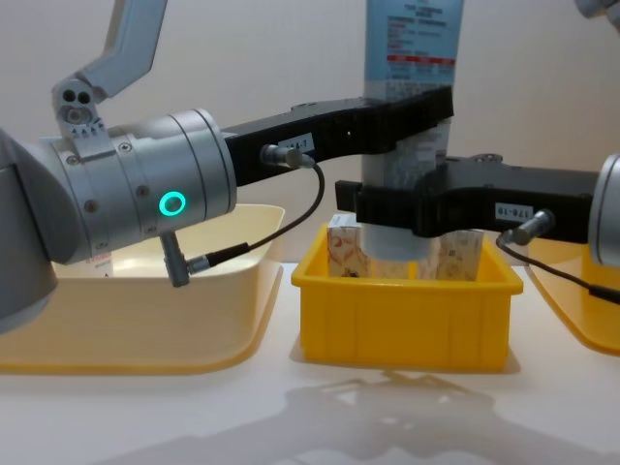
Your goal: Bimanual collaborative sorting of washing and personal care products
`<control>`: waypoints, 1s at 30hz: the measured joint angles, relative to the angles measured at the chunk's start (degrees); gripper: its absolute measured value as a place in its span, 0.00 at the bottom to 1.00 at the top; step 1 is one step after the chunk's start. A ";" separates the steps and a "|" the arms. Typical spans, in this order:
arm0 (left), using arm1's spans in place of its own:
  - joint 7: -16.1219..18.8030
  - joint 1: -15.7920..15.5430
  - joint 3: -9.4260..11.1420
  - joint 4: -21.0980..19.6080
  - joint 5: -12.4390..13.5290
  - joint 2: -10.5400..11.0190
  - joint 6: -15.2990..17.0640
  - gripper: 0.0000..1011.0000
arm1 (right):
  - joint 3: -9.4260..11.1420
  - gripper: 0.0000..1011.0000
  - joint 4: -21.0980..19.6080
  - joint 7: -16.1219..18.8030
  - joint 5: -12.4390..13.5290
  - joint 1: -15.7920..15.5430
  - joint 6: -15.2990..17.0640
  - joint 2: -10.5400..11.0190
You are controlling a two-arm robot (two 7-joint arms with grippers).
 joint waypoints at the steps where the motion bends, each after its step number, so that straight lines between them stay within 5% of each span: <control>1: 0.00 0.00 0.00 0.00 0.00 0.00 0.00 0.44 | -0.03 0.70 0.03 0.02 -0.02 0.06 -0.01 -0.03; 17: 0.01 0.00 -0.01 0.00 0.00 0.01 0.00 0.93 | -0.17 0.62 0.25 0.05 -0.12 0.23 -0.03 -0.16; 30: 0.01 0.00 -0.01 0.00 -0.01 0.01 0.00 0.99 | -0.06 0.56 0.24 -0.39 -0.44 0.15 0.07 -0.23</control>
